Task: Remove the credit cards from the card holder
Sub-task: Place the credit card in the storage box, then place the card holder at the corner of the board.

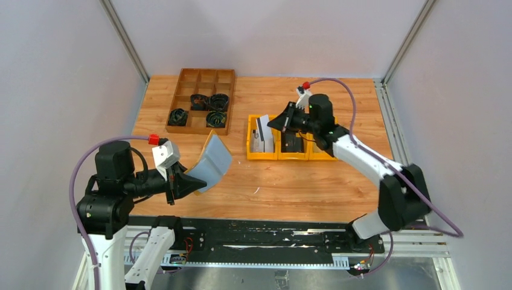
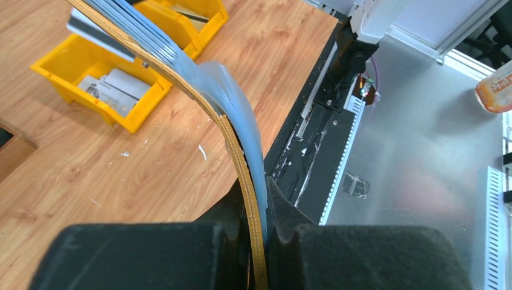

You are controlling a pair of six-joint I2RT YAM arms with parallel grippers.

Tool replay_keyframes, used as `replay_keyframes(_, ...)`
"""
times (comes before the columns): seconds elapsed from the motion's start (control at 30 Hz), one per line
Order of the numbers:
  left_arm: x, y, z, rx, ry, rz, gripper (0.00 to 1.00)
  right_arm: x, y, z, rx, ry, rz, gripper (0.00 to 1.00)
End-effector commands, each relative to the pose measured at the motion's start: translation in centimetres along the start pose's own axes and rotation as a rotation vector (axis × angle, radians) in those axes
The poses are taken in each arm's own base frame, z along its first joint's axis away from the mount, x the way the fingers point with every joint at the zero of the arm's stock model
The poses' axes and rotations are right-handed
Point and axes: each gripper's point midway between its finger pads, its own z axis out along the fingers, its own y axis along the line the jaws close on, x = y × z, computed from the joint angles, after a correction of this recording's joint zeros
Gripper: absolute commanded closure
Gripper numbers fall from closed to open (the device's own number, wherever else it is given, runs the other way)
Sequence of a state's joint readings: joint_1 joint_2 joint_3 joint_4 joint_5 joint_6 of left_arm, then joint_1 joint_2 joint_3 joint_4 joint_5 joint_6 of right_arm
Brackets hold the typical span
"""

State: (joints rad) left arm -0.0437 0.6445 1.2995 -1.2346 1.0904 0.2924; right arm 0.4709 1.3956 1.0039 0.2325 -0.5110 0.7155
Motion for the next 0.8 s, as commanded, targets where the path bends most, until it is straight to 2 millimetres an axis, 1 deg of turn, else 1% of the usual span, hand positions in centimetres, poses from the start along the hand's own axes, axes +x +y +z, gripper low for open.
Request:
replay_keyframes(0.0,0.4,0.8,0.3,-0.006,0.014,0.024,1.0,2.0,-7.6,3.5,0.245,0.08,0.003,1.0)
replay_keyframes(0.07,0.4,0.5,0.2,0.013,0.018,0.031,1.0,3.1,-9.1,5.4,0.269,0.118,0.011,1.0)
replay_keyframes(0.17,0.5,0.4,0.4,0.033,0.023,0.037,1.0,4.8,-10.3,7.6,0.273,0.145,0.016,1.0)
replay_keyframes(0.27,1.0,0.1,0.8,0.088,0.037,0.011,1.0,5.8,-10.6,9.3,0.252,0.157,0.022,1.0)
replay_keyframes(0.3,1.3,-0.1,1.0,0.112,0.047,0.009,1.0,6.0,-10.6,9.7,0.249,0.16,0.02,1.0)
replay_keyframes(0.37,1.8,0.1,1.4,0.134,0.075,-0.008,1.0,6.4,-10.7,10.4,0.247,0.171,0.018,0.99)
replay_keyframes(0.43,2.7,0.7,2.0,0.145,0.127,-0.029,1.0,6.6,-10.7,10.6,0.253,0.189,0.012,0.92)
replay_keyframes(0.47,3.3,1.1,2.4,0.146,0.164,-0.035,1.0,6.5,-10.6,10.6,0.259,0.187,0.006,0.84)
replay_keyframes(0.5,3.7,1.7,2.9,0.151,0.201,-0.053,1.0,6.2,-10.6,10.4,0.269,0.174,-0.001,0.73)
replay_keyframes(0.57,4.1,2.7,4.0,0.165,0.268,-0.08,1.0,5.5,-10.1,10.0,0.277,0.148,-0.018,0.54)
replay_keyframes(0.63,5.5,4.6,5.3,0.137,0.382,-0.069,1.0,4.6,-9.5,9.2,0.286,0.113,-0.041,0.36)
replay_keyframes(0.7,7.6,5.9,6.1,0.141,0.499,-0.042,1.0,3.6,-8.4,7.9,0.285,0.075,-0.069,0.29)
replay_keyframes(0.77,9.6,7.4,6.9,0.137,0.621,-0.017,1.0,2.7,-7.7,6.5,0.299,0.049,-0.101,0.27)
